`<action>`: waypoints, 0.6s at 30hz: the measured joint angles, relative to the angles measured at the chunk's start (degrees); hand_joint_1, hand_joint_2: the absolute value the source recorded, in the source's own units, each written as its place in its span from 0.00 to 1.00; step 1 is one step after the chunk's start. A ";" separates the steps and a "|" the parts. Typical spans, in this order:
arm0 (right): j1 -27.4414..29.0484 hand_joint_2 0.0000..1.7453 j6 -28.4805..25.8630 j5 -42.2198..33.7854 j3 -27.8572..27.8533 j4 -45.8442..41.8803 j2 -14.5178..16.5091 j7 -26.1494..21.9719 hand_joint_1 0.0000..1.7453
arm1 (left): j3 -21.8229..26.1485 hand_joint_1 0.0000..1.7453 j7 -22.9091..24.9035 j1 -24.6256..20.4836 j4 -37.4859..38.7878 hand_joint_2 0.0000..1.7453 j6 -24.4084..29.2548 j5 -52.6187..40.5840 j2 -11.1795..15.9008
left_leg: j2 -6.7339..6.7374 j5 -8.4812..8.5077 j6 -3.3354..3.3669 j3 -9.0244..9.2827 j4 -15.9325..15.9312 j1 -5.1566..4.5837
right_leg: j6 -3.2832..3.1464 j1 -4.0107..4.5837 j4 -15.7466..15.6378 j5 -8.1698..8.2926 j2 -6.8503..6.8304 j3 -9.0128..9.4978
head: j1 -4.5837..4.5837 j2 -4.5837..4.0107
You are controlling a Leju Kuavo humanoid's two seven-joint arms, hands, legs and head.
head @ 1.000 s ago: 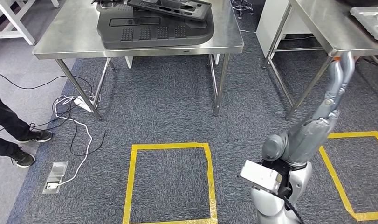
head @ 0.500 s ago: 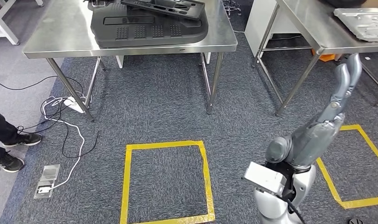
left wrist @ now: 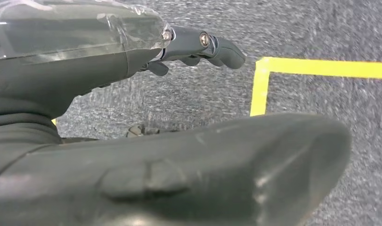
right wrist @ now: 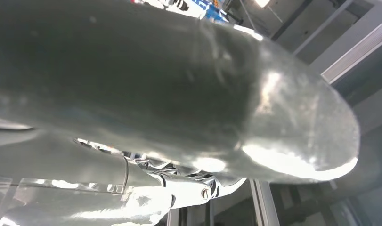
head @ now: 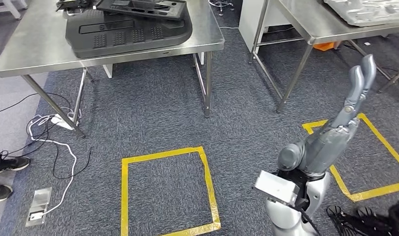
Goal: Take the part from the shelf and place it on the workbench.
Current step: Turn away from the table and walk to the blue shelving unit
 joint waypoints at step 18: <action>0.36 0.00 -0.06 -1.25 0.00 -0.30 0.01 -1.04 0.00 | -0.01 0.00 -0.14 0.09 0.03 0.00 -0.02 0.08 0.05 | 4.11 4.26 1.67 5.79 -12.94 0.12 | 2.97 -0.44 2.33 -0.13 -4.62 -1.25 | 1.41 0.00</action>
